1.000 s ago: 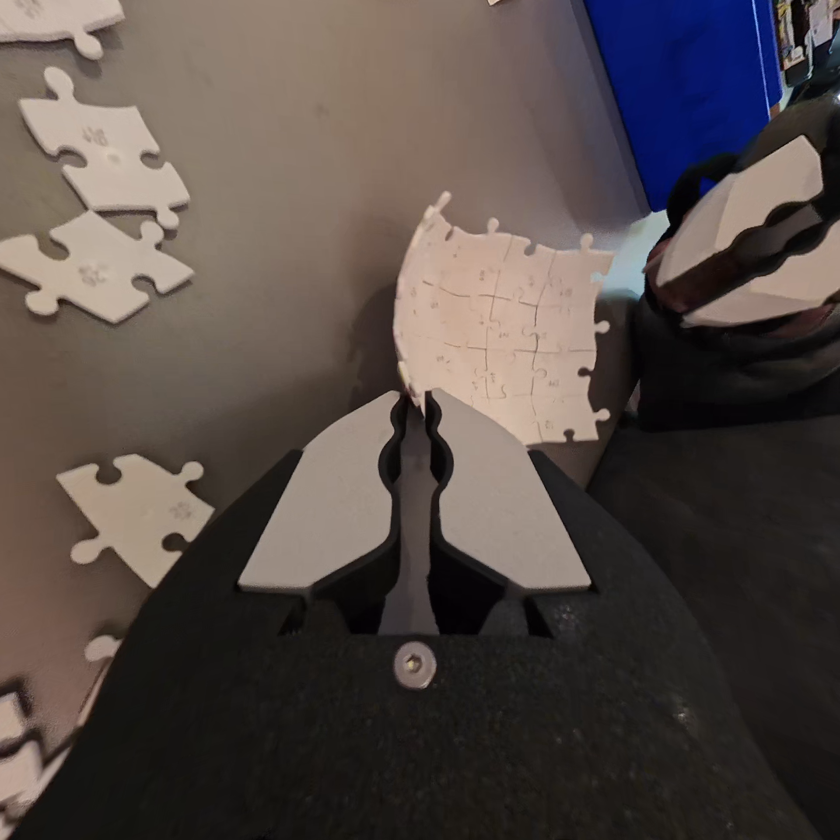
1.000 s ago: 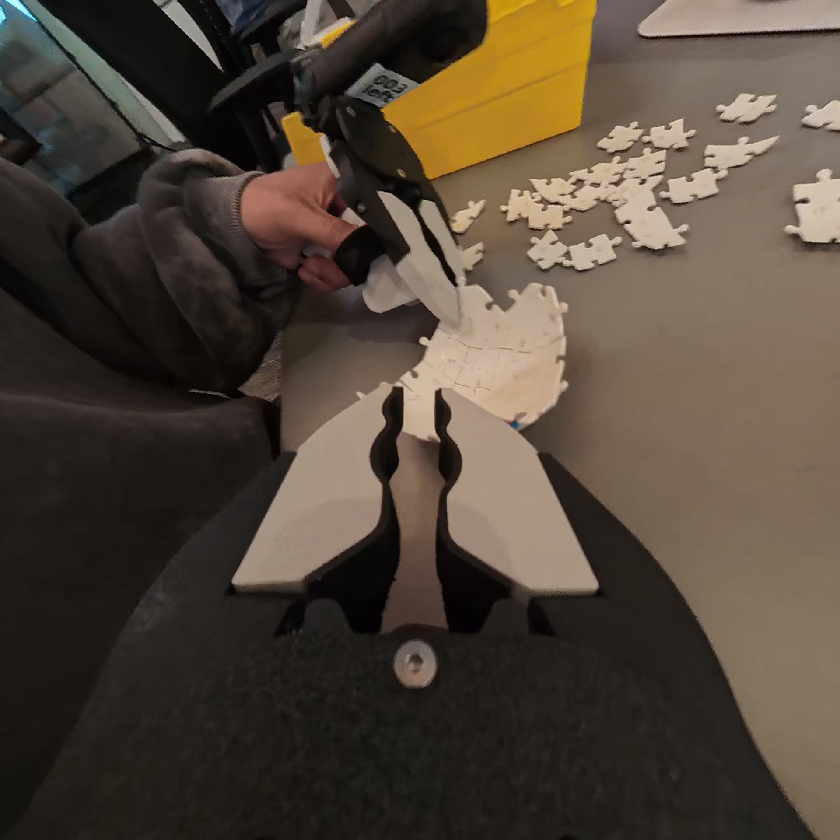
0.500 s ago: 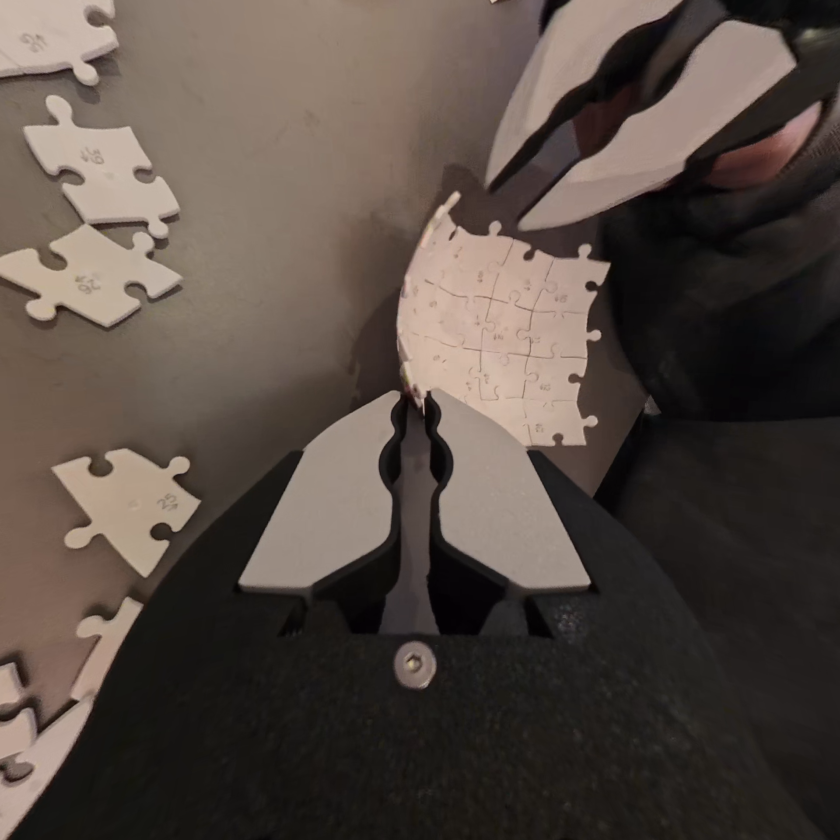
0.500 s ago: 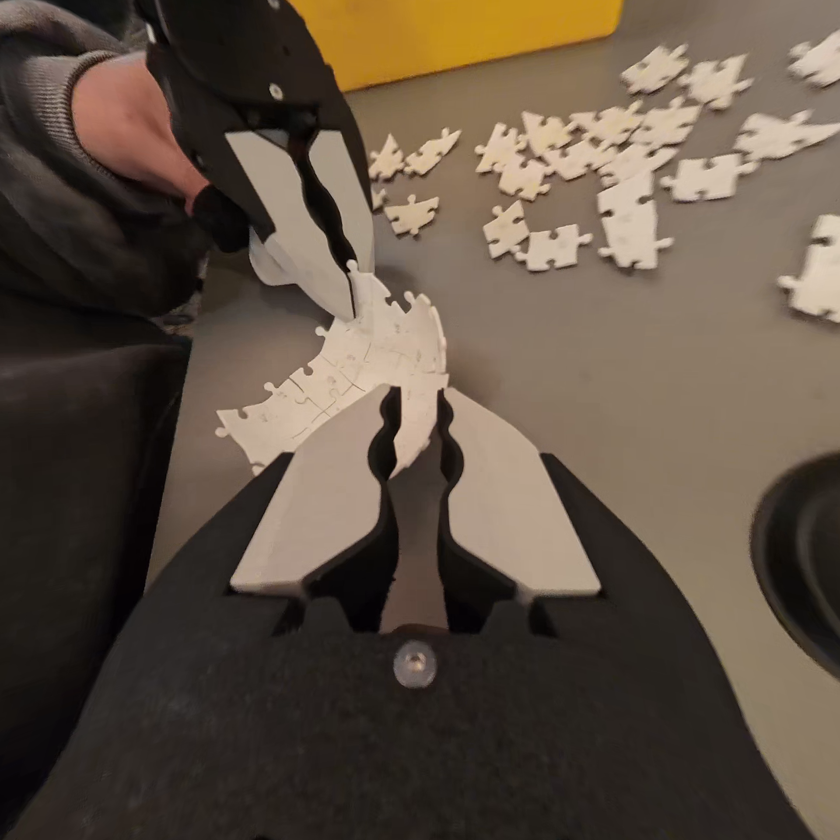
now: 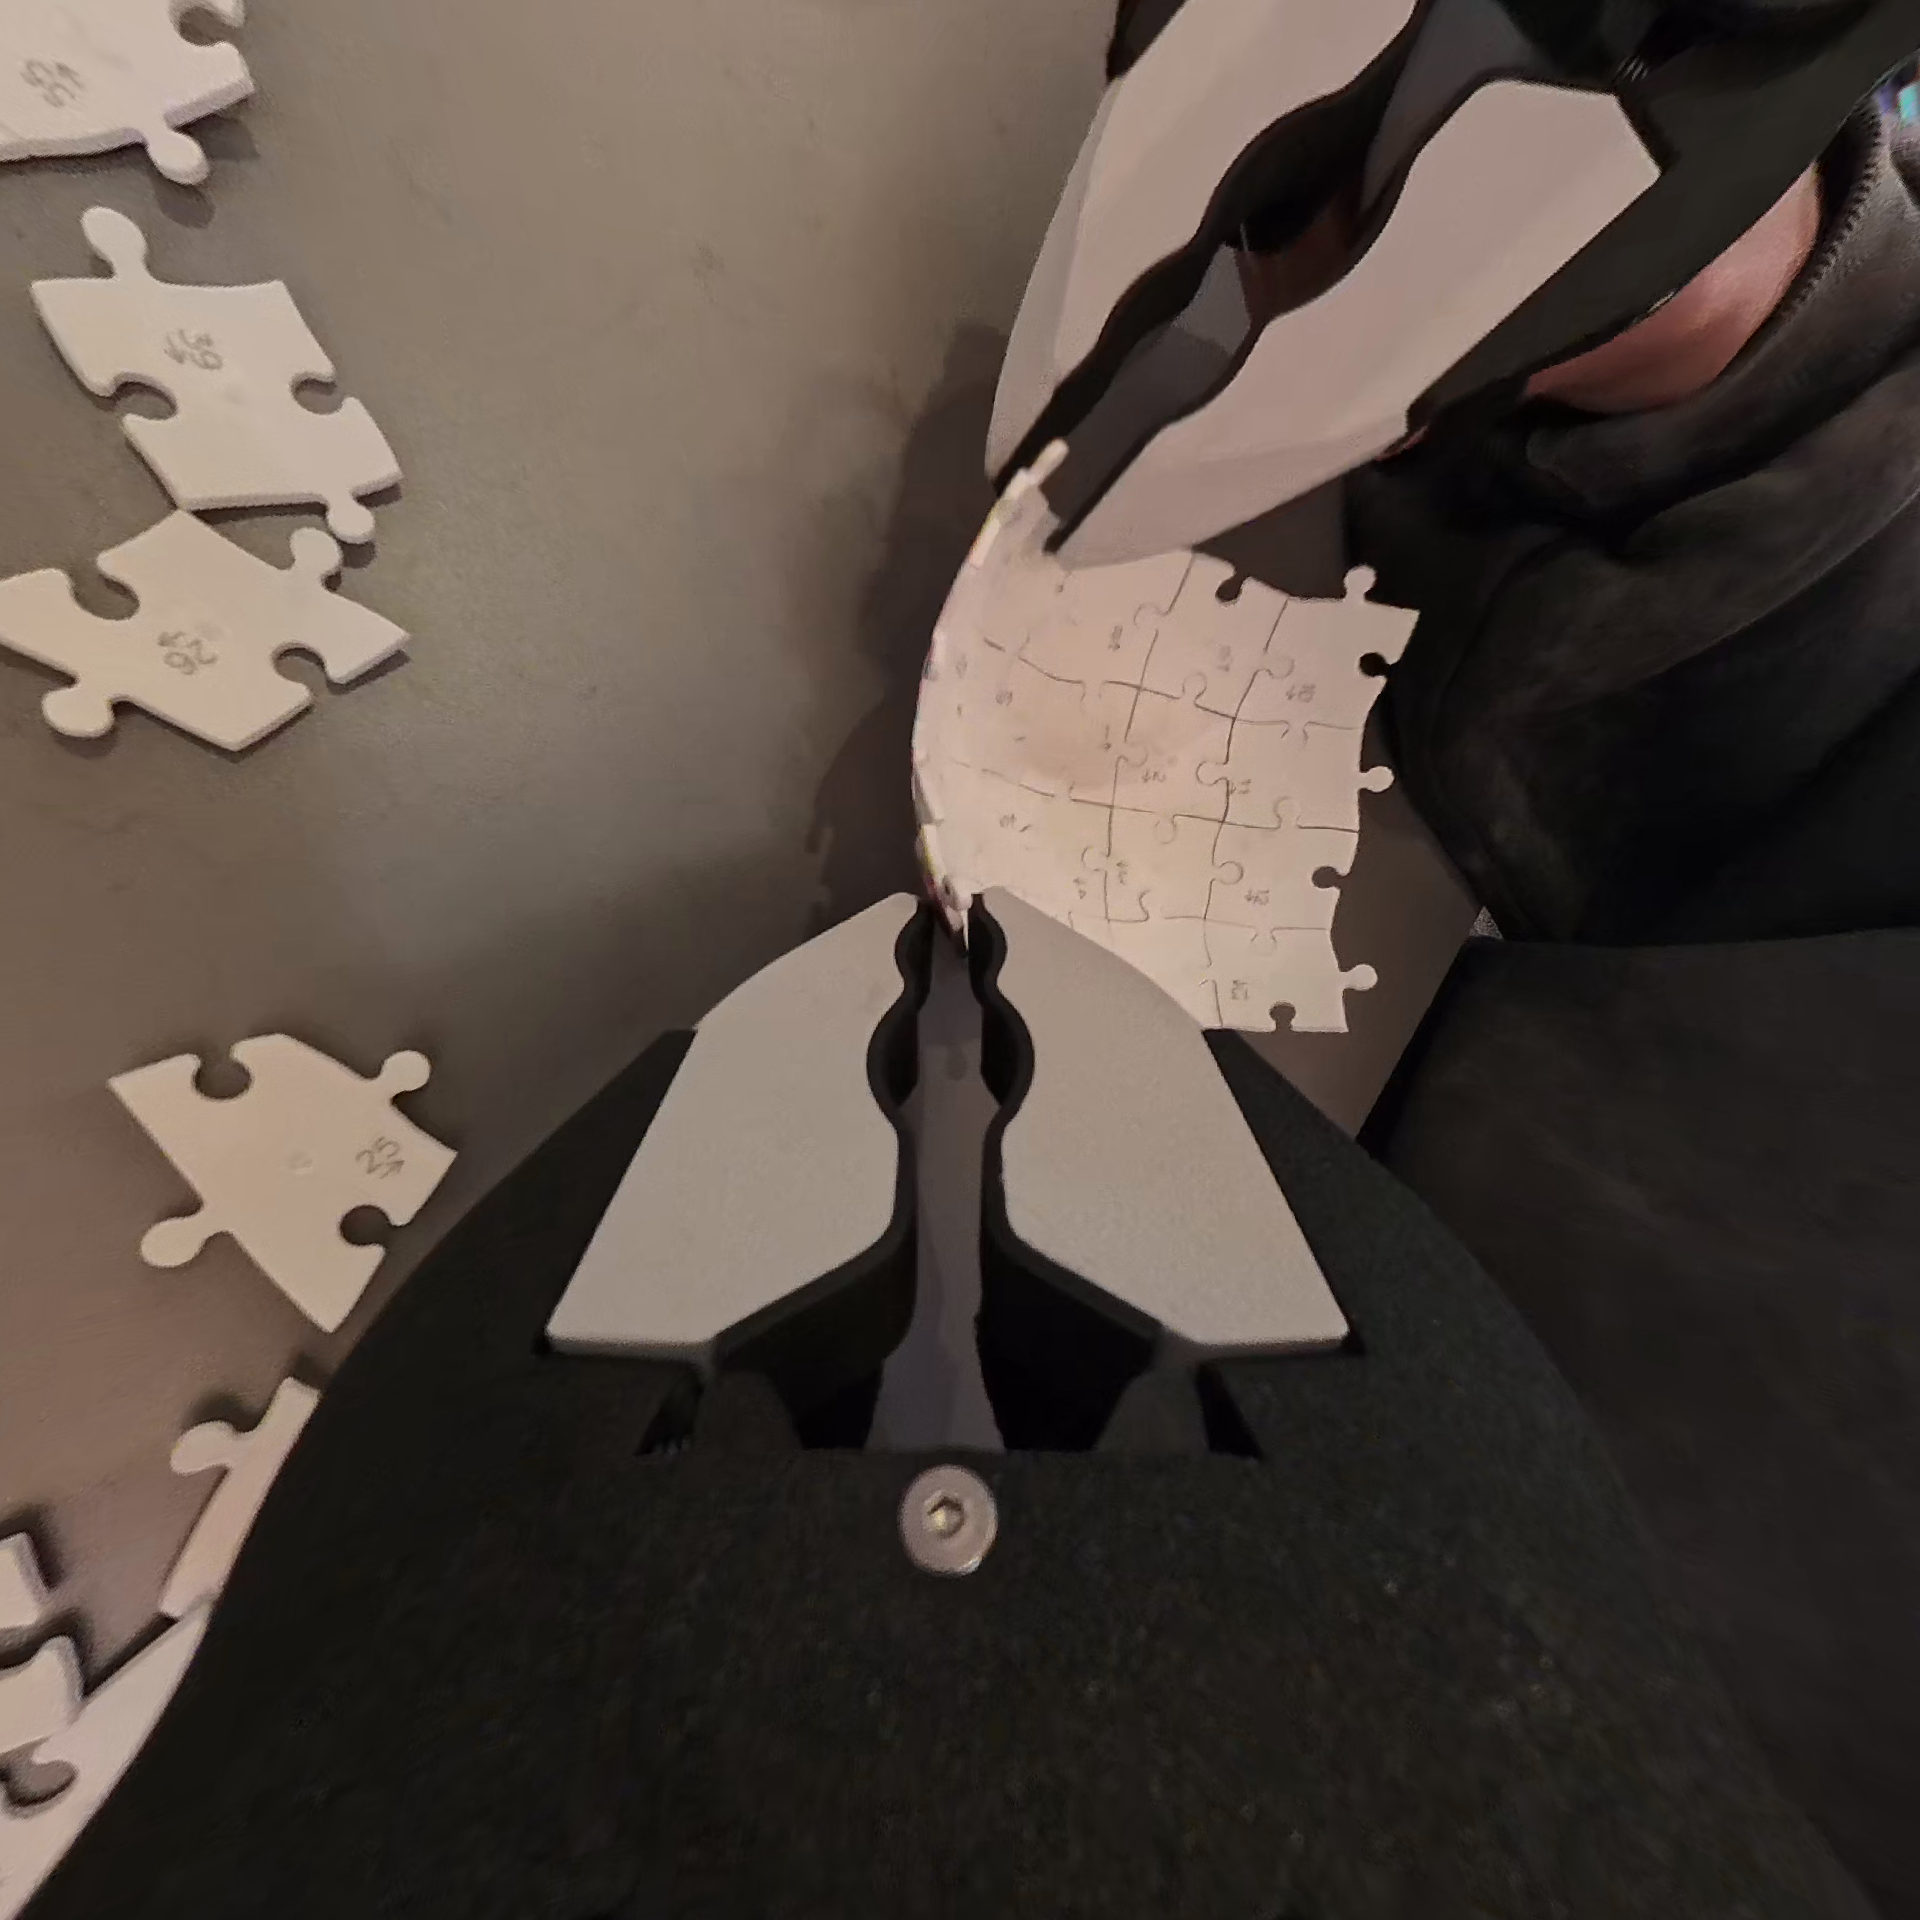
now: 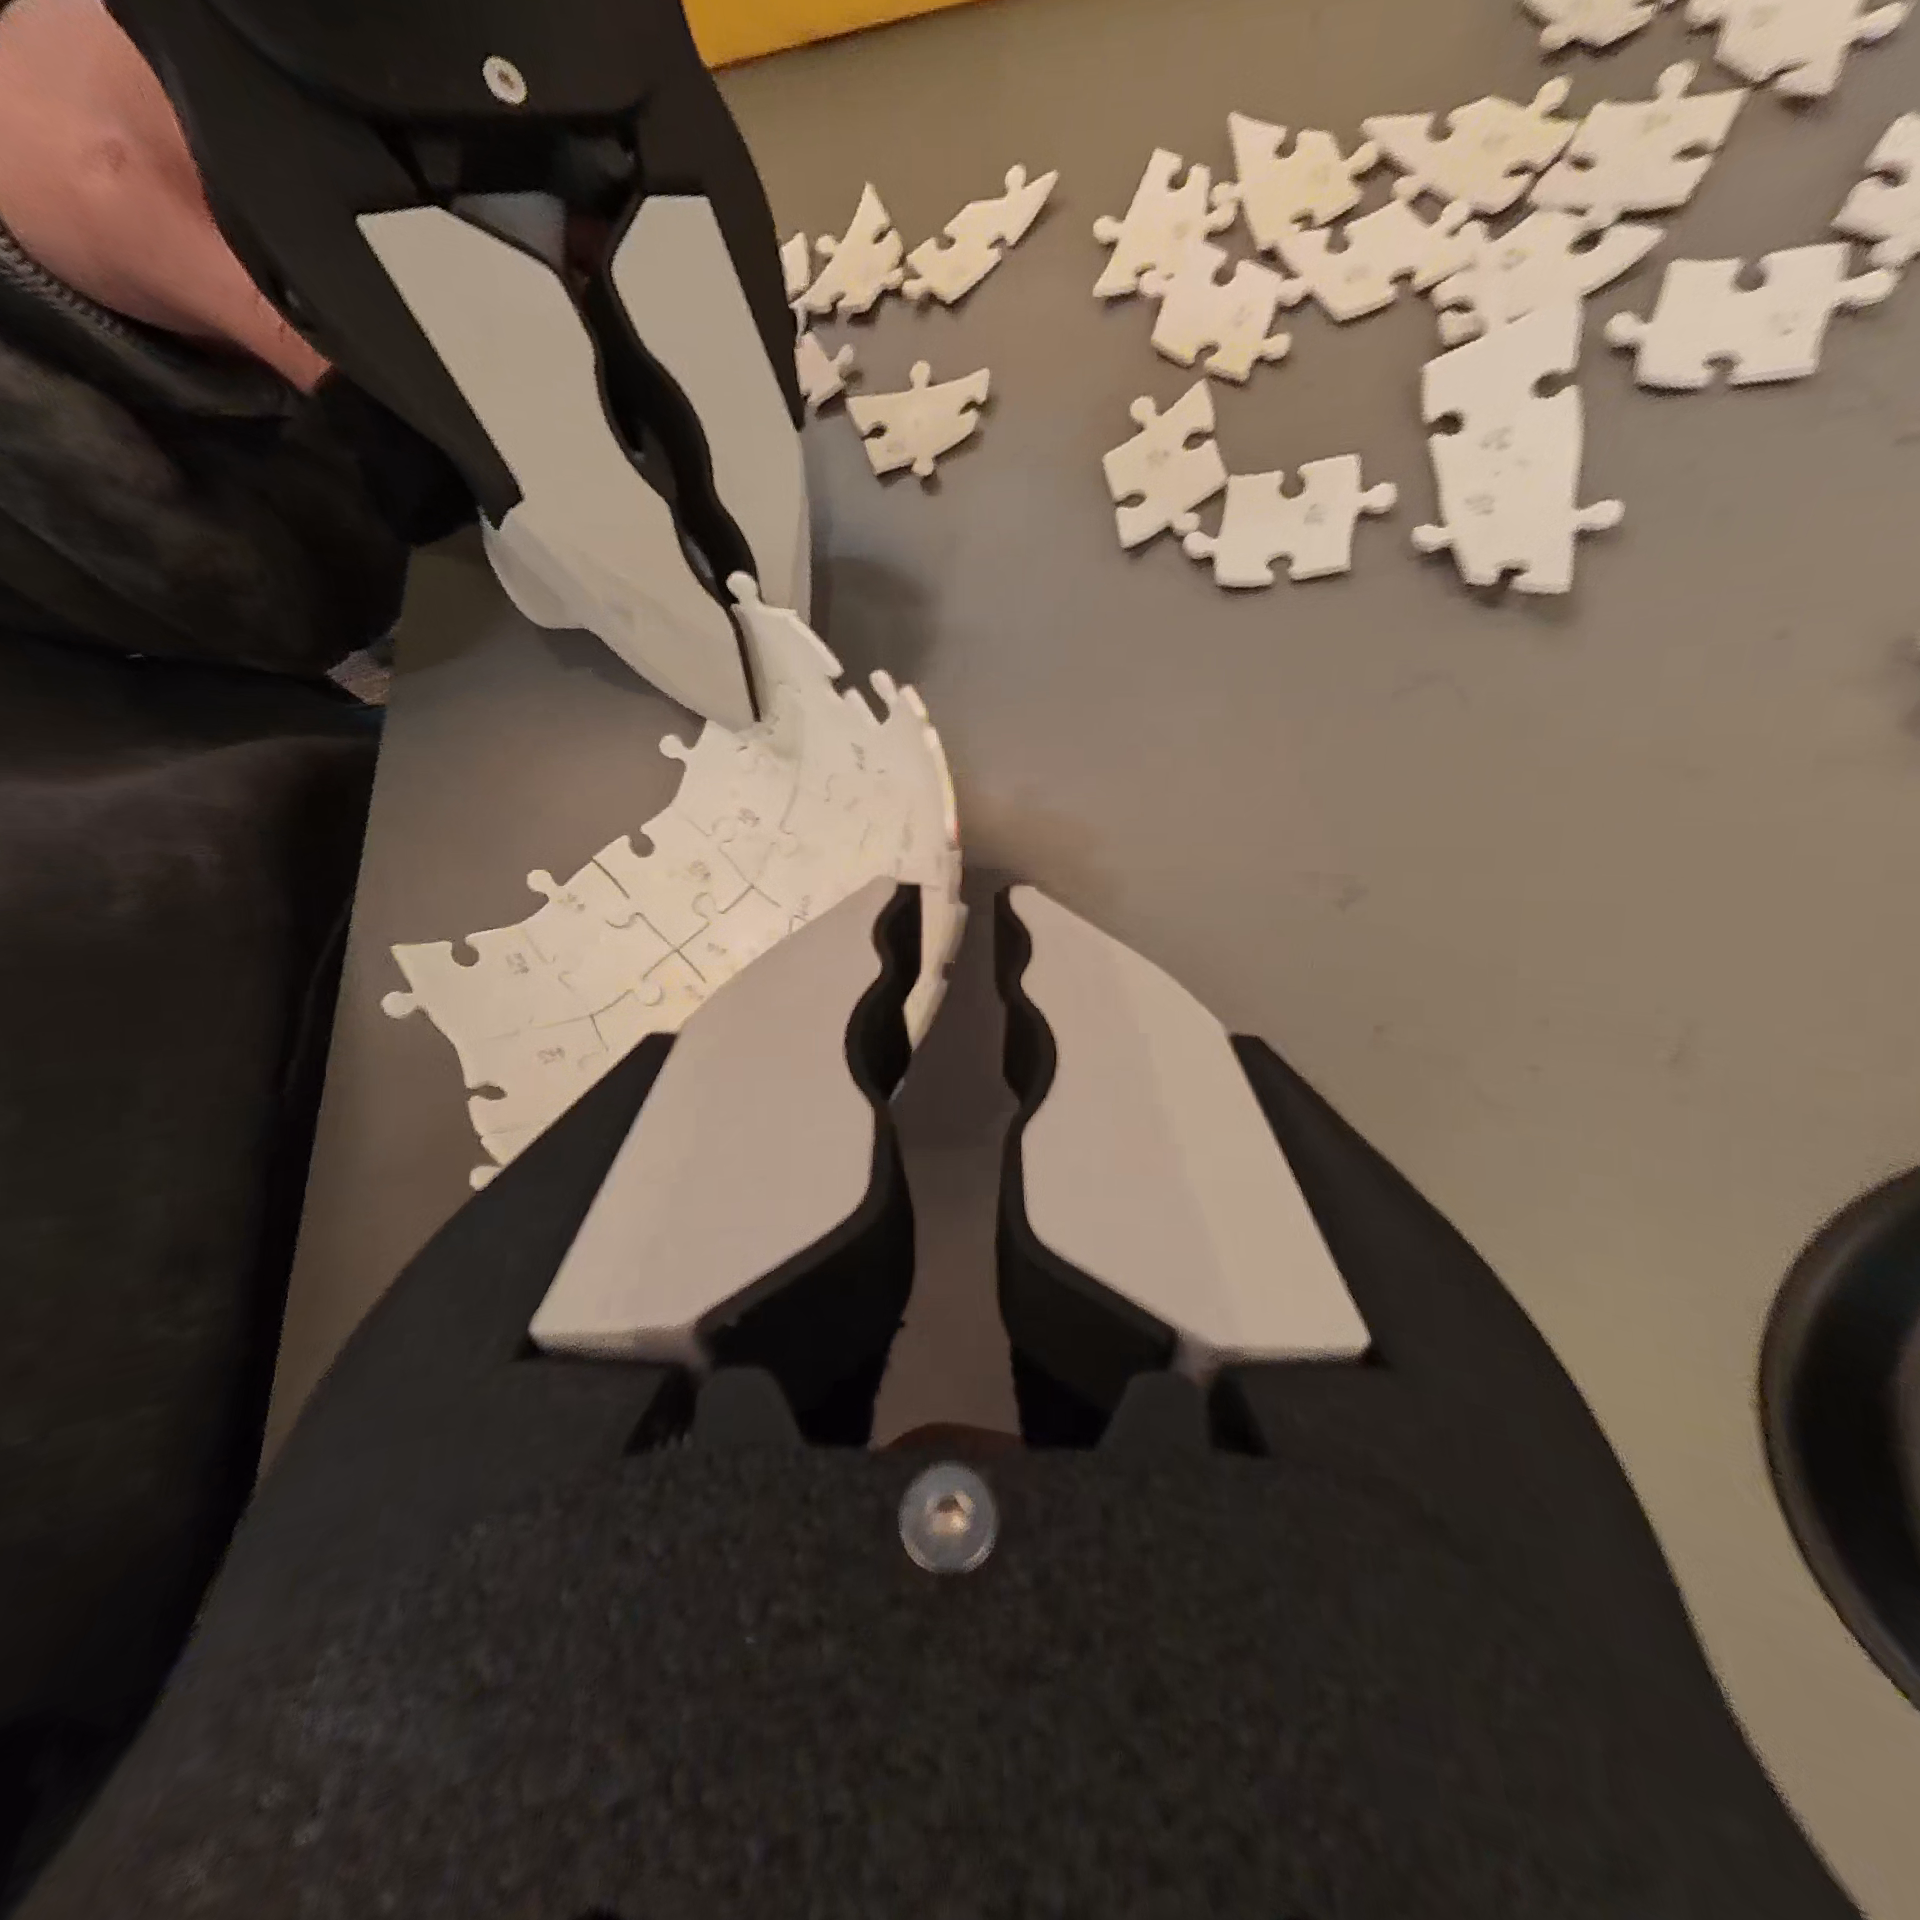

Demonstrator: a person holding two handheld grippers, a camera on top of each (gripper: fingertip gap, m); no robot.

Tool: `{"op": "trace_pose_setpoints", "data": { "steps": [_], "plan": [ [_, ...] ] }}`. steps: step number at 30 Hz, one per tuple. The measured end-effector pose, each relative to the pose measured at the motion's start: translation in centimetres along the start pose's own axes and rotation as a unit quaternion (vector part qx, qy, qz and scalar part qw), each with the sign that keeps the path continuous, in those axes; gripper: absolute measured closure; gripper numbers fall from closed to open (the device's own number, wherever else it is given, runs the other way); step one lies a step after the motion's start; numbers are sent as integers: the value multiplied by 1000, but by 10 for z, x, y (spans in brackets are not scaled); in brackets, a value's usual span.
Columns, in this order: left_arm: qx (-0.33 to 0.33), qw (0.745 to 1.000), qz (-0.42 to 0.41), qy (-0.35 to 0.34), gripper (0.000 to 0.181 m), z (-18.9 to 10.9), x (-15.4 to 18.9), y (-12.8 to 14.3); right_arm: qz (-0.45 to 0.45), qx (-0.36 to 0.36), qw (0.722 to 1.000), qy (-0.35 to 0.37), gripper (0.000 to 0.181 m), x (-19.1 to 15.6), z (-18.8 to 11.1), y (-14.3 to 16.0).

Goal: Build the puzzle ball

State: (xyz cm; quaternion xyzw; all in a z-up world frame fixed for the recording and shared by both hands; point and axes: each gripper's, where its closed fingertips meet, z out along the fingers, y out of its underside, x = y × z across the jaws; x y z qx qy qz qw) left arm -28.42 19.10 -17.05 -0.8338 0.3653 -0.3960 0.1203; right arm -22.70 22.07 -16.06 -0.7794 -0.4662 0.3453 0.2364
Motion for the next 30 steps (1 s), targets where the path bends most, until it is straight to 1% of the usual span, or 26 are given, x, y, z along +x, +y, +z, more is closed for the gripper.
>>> {"op": "trace_pose_setpoints", "data": {
  "steps": [4,13,16,22,23,25,27,30],
  "plan": [
    [-3,1000,0,2,175,0,1,1,-6,-9,1000,-5,174,-2,7,2],
    [-4,1000,4,-4,176,0,1,1,-4,-11,1000,-20,178,-2,7,4],
    [-3,1000,6,-10,176,-1,1,0,0,-15,999,-32,178,-4,6,4],
    [0,1000,0,-21,176,-1,-1,0,-4,-17,999,-27,178,-2,8,3],
    [3,1000,-5,-22,176,-1,-2,-1,-2,-14,1000,-27,175,-2,8,2],
    [7,1000,-13,-25,177,-2,-3,-1,5,0,1000,-26,169,-3,2,-2],
    [12,999,-20,-32,177,-4,-3,0,6,35,999,-12,163,-3,-14,-9],
    [31,998,-34,-37,176,-7,-1,3,14,78,997,21,165,-10,-43,-15]
  ]
}}
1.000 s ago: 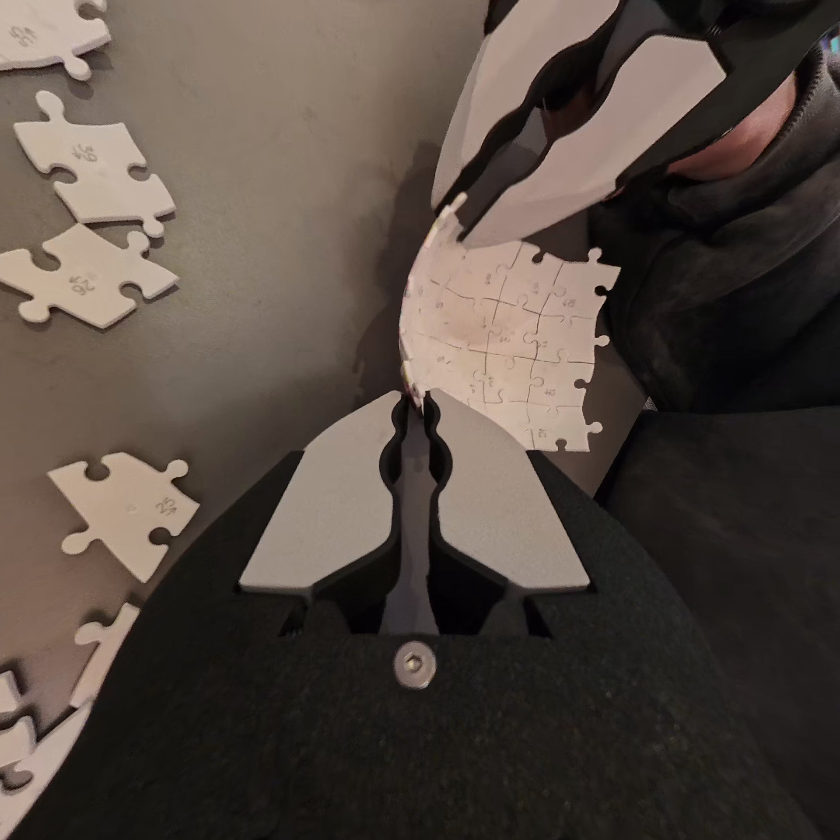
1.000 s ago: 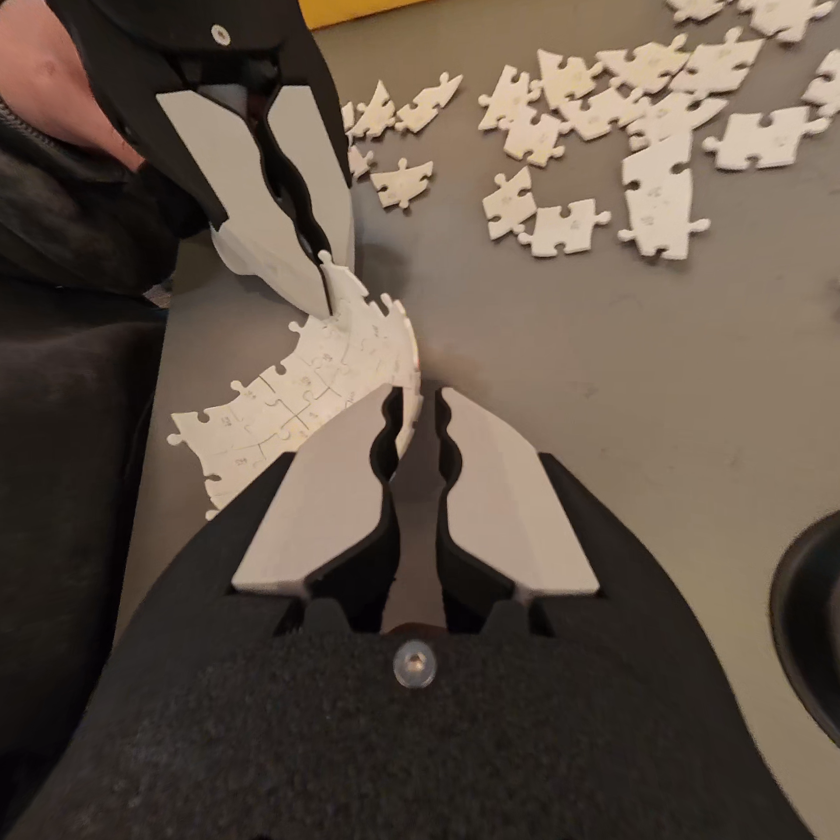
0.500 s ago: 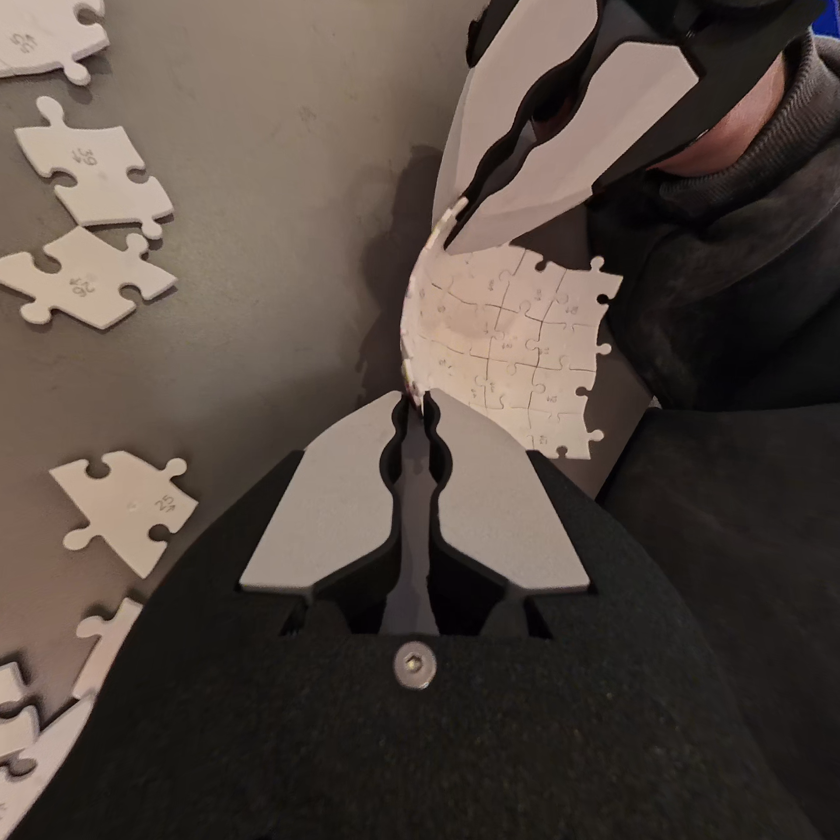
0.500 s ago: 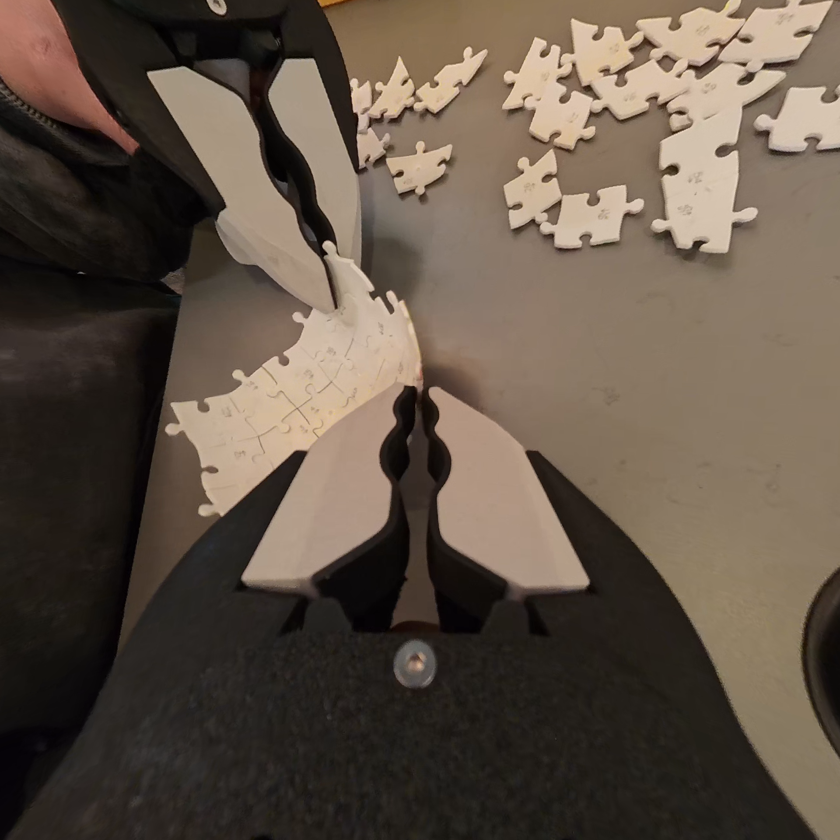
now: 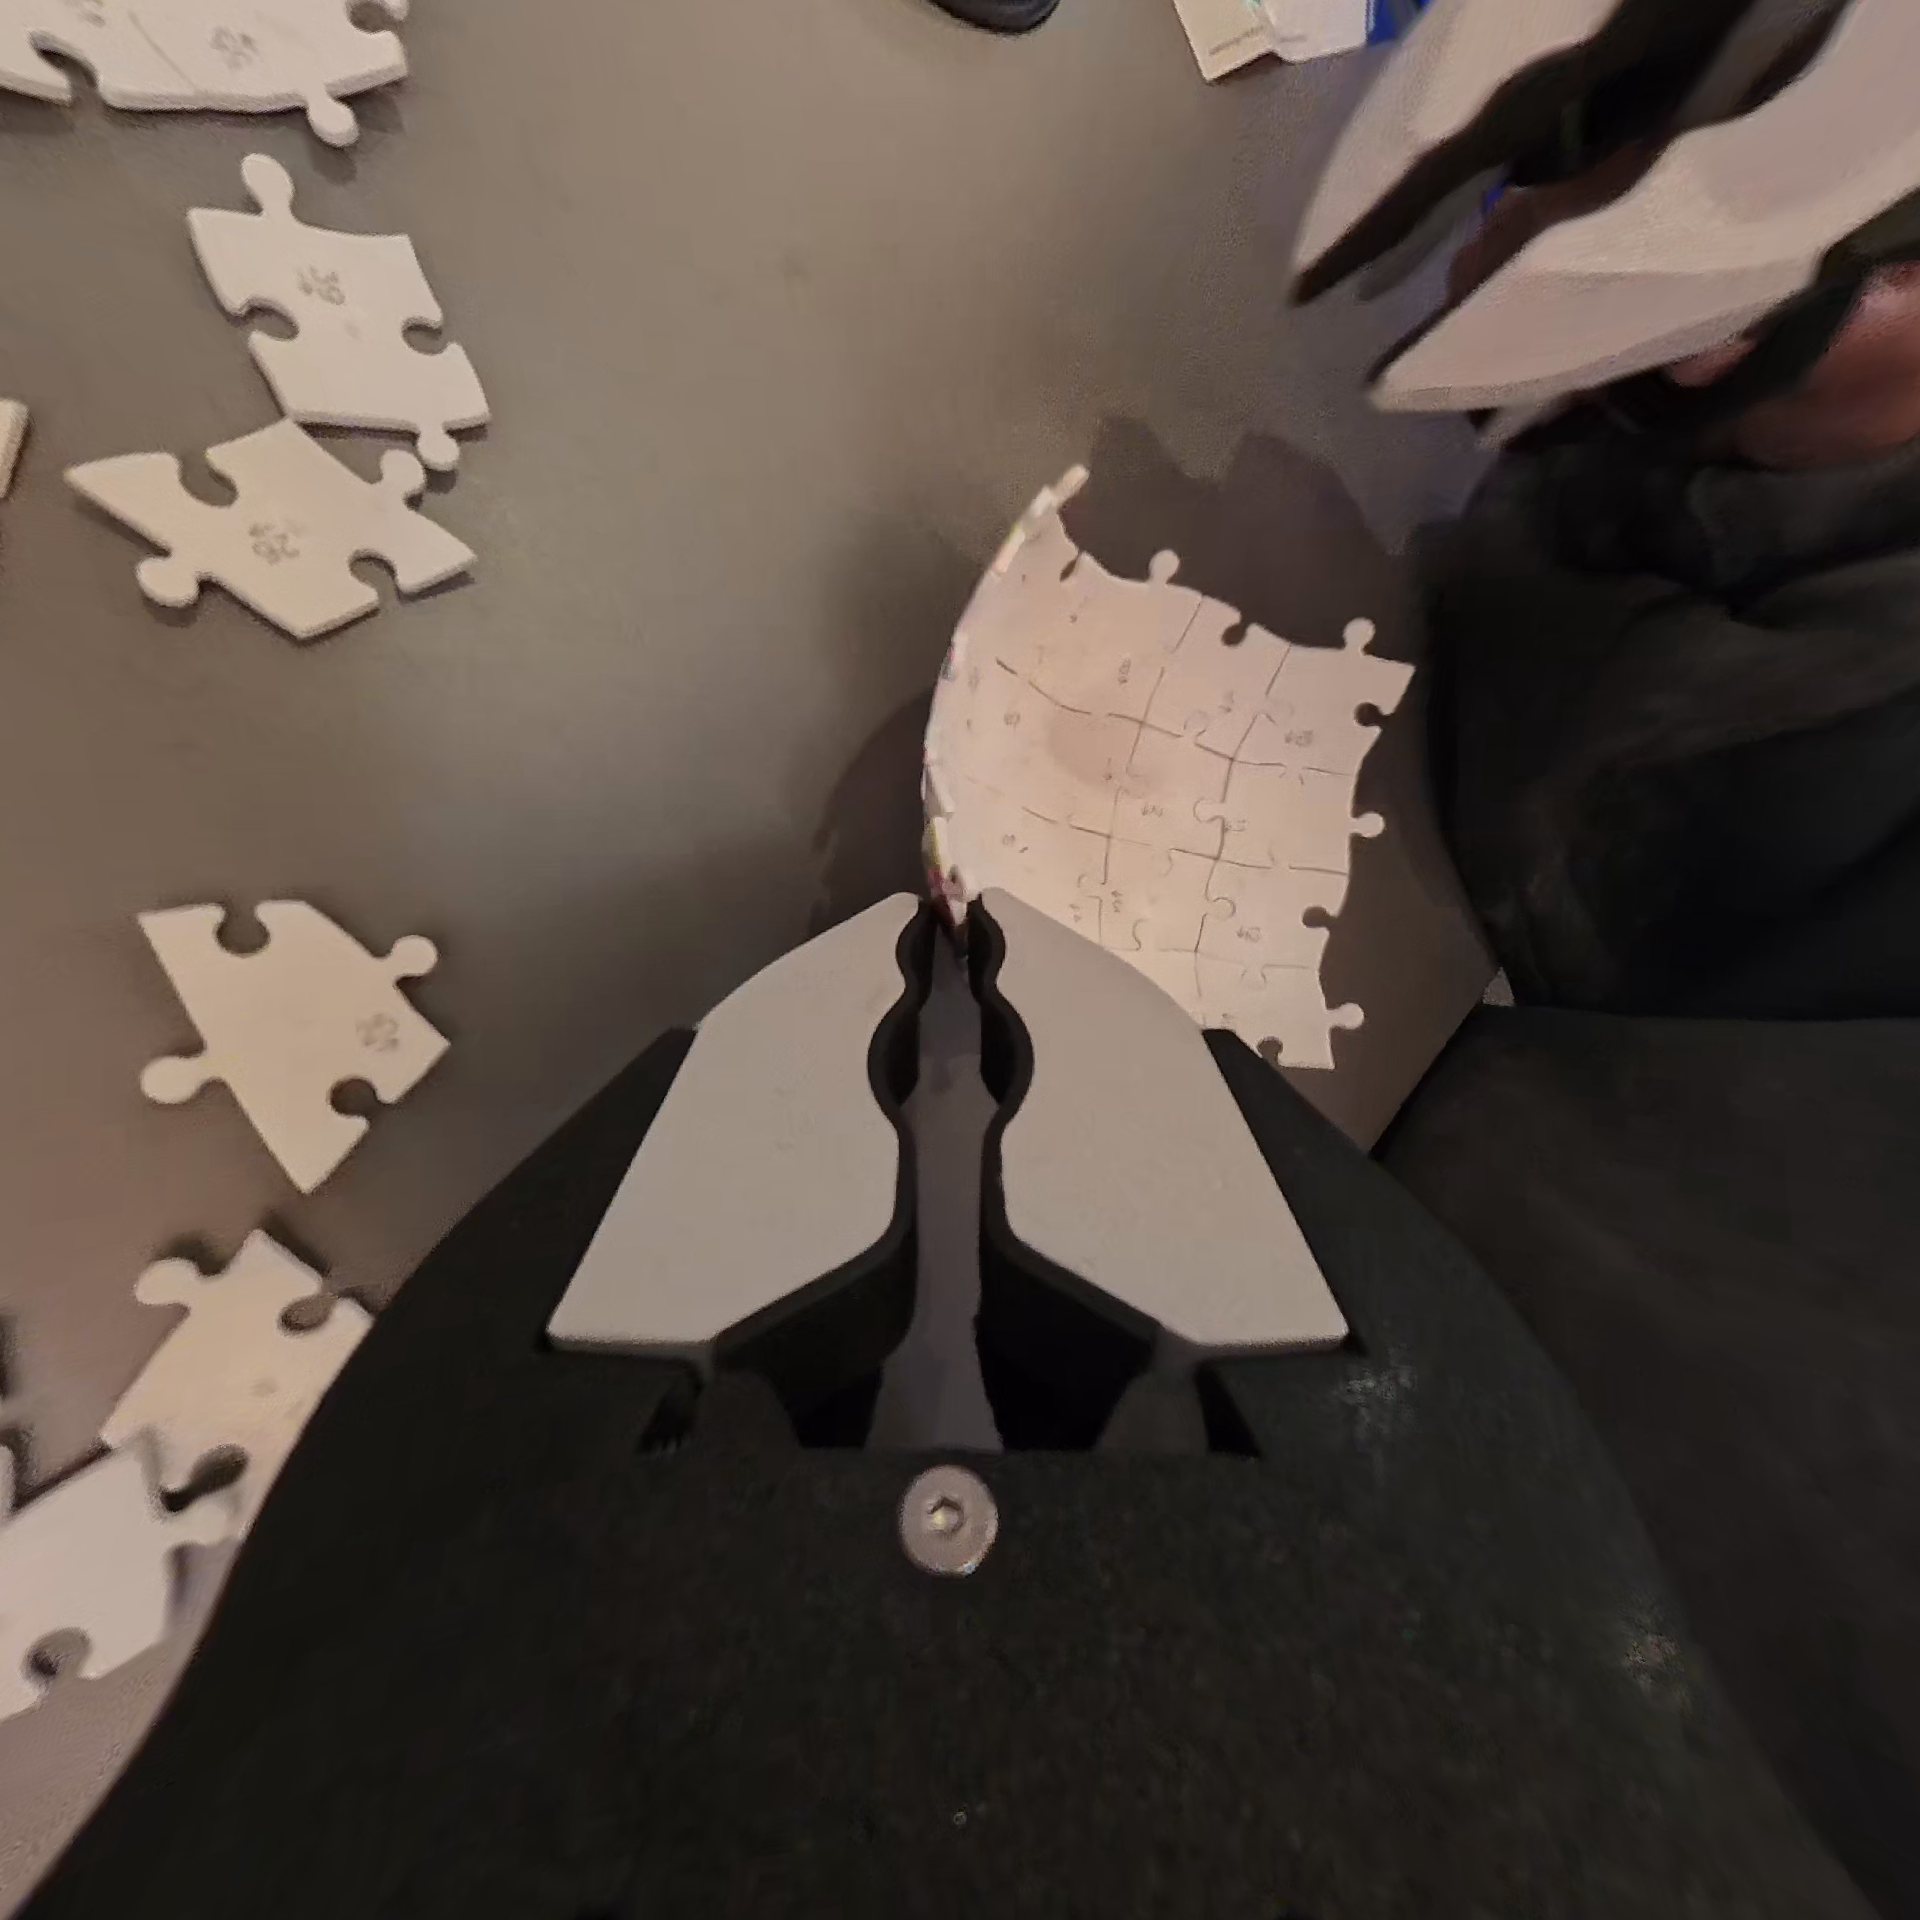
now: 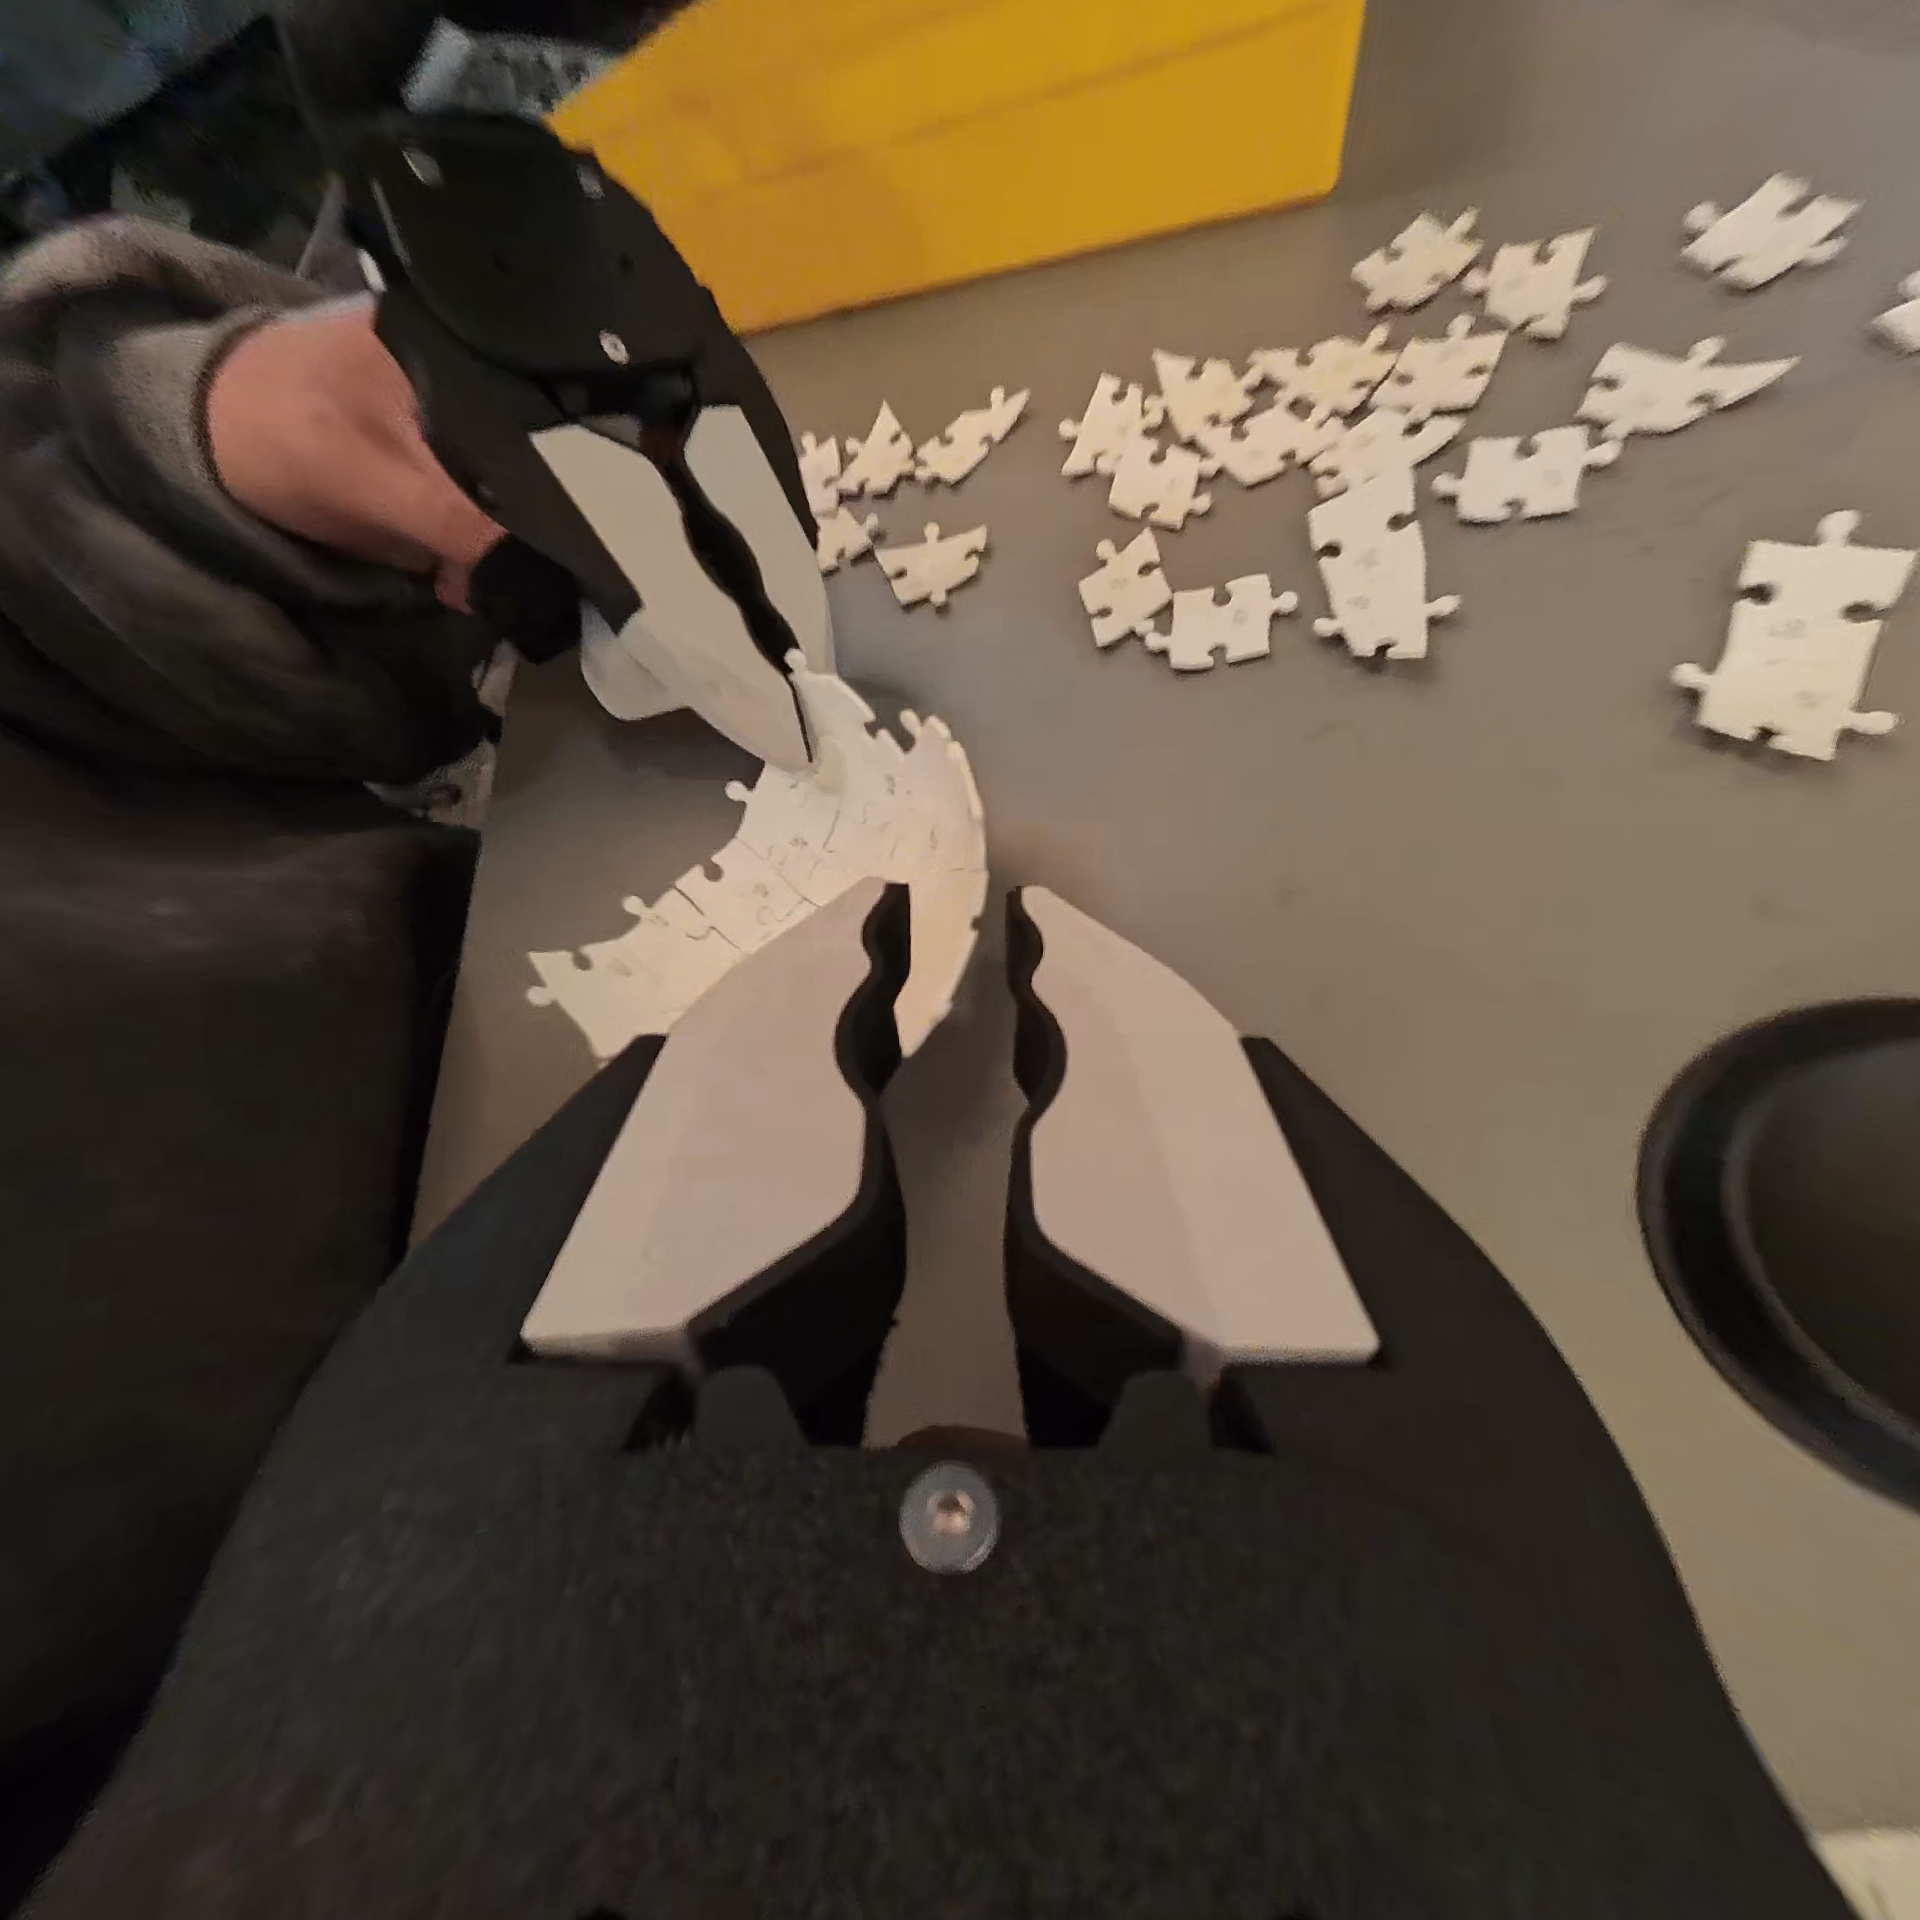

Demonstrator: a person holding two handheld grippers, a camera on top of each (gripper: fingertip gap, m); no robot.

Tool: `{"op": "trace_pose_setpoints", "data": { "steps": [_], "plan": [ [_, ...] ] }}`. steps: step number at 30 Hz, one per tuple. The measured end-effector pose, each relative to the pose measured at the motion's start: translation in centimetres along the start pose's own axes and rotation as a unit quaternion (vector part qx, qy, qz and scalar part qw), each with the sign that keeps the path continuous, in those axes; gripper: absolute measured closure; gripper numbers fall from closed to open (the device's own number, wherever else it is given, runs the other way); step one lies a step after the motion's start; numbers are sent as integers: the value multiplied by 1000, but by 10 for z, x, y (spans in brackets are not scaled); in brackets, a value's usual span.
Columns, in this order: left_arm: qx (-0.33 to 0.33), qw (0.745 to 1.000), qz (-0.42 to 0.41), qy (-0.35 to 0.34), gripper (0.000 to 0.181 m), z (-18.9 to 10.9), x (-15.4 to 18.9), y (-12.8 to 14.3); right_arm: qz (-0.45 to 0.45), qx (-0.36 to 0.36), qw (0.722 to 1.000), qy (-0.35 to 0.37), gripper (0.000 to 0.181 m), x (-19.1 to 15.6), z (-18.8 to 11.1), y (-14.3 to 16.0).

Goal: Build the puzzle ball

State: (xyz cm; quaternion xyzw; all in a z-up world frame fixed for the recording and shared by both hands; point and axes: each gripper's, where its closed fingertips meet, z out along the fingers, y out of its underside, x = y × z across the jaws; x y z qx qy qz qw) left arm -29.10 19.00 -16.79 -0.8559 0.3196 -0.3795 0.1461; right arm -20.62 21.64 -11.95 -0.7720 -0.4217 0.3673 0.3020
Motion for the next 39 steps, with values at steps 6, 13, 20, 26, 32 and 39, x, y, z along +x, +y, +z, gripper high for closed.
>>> {"op": "trace_pose_setpoints", "data": {
  "steps": [6,13,20,26,32,39],
  "plan": [
    [17,1000,-14,-21,174,-2,2,12,29,71,996,53,169,-33,-14,-1],
    [21,999,-8,-36,169,-3,5,14,11,36,997,67,171,-49,12,21],
    [47,996,24,-77,151,-49,1,25,9,16,998,62,171,-49,23,31],
    [19,966,101,-239,136,-114,-60,61,12,-4,998,54,171,-50,31,41],
    [12,954,112,-280,131,-113,-96,54,6,-7,999,50,171,-52,33,39],
    [9,951,153,-269,131,-94,-88,38,2,1,999,49,172,-53,31,35]
  ]
}}
